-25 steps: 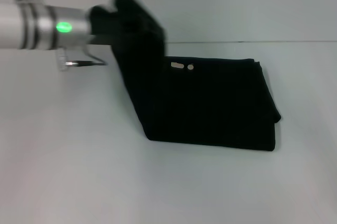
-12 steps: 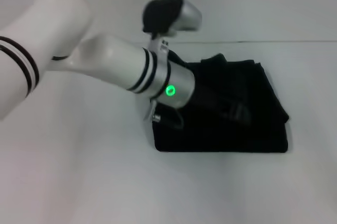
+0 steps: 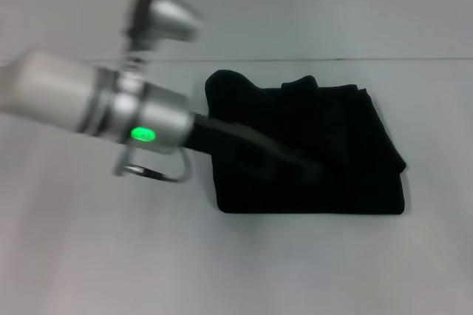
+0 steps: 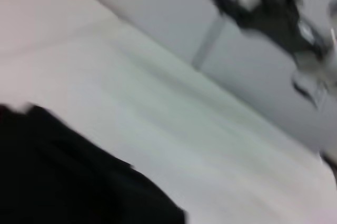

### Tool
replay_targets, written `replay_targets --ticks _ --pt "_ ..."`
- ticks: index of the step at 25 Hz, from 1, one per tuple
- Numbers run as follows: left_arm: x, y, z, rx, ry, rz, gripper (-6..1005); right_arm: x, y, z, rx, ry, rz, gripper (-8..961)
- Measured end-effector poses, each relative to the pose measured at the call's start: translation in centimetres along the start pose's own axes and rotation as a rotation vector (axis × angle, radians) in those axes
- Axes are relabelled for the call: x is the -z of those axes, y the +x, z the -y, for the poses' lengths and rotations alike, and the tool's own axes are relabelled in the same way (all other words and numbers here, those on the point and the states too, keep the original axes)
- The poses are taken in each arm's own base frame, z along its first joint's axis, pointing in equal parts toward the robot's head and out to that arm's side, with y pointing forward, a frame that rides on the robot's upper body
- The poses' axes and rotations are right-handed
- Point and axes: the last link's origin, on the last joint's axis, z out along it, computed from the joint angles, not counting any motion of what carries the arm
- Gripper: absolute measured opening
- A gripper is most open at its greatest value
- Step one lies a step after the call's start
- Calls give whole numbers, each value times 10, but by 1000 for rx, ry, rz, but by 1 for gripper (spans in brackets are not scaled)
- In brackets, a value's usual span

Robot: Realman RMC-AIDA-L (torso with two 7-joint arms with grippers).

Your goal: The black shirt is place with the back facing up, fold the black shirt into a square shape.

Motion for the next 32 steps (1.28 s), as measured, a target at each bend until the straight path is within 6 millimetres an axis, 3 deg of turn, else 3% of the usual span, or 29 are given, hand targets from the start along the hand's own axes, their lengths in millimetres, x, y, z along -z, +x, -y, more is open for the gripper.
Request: replay_targets --ticks 6,10,17,24,32 --pt "74 -25 46 423 105 -248 535 -24 -10 -4 -89 -40 -227 794" --pt "104 -34 58 593 121 -318 686 -51 -18 -14 -189 -23 -454 794" --pt "129 -54 70 785 203 -267 880 -94 -13 -33 -196 91 -834 794" --pt "156 -66 80 830 243 -415 935 -131 -8 -64 -82 224 -1095 794" --pt "153 -62 82 807 259 -424 932 -165 20 -102 -36 227 -1197 794"
